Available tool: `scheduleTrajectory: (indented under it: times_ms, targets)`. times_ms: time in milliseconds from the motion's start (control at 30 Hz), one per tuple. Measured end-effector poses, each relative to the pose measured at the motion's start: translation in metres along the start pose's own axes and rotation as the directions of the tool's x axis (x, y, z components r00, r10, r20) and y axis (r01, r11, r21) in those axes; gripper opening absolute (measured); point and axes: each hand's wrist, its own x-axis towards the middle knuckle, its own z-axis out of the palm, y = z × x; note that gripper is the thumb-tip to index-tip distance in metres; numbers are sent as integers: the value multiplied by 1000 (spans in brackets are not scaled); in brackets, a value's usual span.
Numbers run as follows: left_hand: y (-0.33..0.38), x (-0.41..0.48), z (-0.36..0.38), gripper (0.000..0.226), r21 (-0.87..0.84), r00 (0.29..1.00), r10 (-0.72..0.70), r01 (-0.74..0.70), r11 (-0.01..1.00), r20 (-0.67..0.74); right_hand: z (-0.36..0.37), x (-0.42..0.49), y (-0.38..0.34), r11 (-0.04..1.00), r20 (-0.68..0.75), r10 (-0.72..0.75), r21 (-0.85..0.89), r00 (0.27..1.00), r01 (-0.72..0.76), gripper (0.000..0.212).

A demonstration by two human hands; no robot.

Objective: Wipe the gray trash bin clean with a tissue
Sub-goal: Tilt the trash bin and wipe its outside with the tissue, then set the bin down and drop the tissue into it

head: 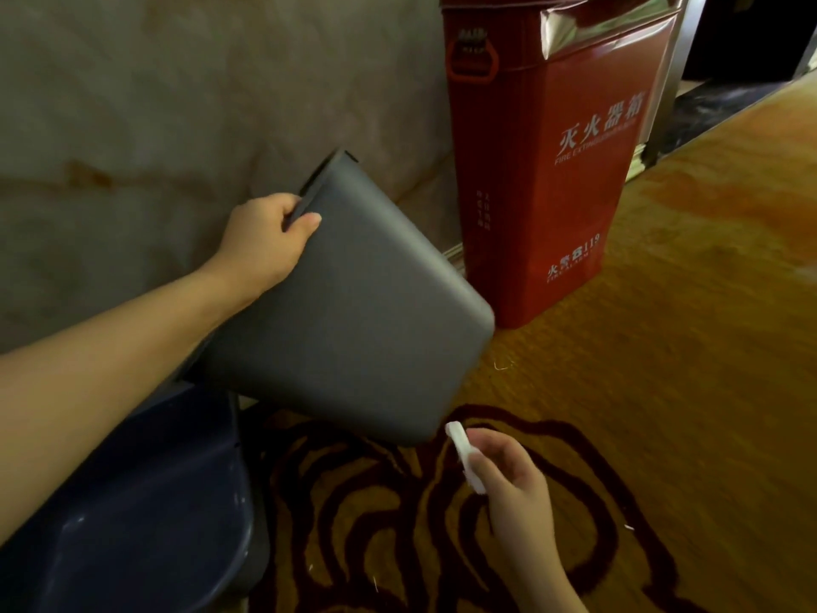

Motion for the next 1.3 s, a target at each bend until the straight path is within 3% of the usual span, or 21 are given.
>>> scheduleTrajectory:
  times_ms: [133, 267, 367, 467, 567, 633, 700, 800, 967, 1100, 1200, 1300]
  targets:
    - [6, -15, 4, 26, 165, 978, 210, -207, 964, 2, 6, 7, -11, 981, 51, 145, 125, 988, -150, 15]
    - [-4, -37, 14, 23, 284, 944, 299, -328, 901, 140, 12, 17, -23, 881, 233, 246, 350, 941, -318, 16]
    - [-15, -57, 27, 24, 371, 924, 282, -364, 854, 257, 16, 20, -33, 778, 345, 279, 466, 896, -421, 14]
    - [-23, -69, 34, 31, 358, 915, 188, -320, 877, 357, 20, 18, -43, 825, 389, 244, 399, 888, -401, 20]
    - [-25, -73, 27, 32, 239, 886, 84, -213, 948, 457, 24, 16, -55, 931, 347, 196, 228, 917, -285, 36]
    - [-33, -77, 17, 34, 240, 872, 22, -159, 958, 489, 31, 13, -72, 984, 303, 89, 118, 949, -130, 22]
    - [-45, -81, 1, 33, 303, 882, -34, -125, 945, 469, 40, 11, -93, 990, 256, -120, -46, 959, 136, 8]
    - [-58, -90, -18, 24, 318, 894, -74, -79, 945, 442, 59, 17, -123, 876, 307, -396, -158, 865, 456, 6]
    - [-48, -95, -9, 24, 317, 937, -38, -79, 945, 346, 106, 46, -166, 681, 399, -572, -256, 717, 686, 5]
    - [-44, -90, -3, 24, 286, 925, -70, -43, 957, 374, 149, 79, -184, 514, 573, -489, -420, 658, 748, 6]
    - [-50, -91, -9, 23, 197, 892, -62, -30, 980, 447, 183, 96, -180, 398, 716, -291, -513, 635, 761, 11]
    - [-59, -89, -26, 24, 56, 861, -104, 87, 995, 498, 212, 108, -169, 270, 782, -111, -570, 613, 776, 11]
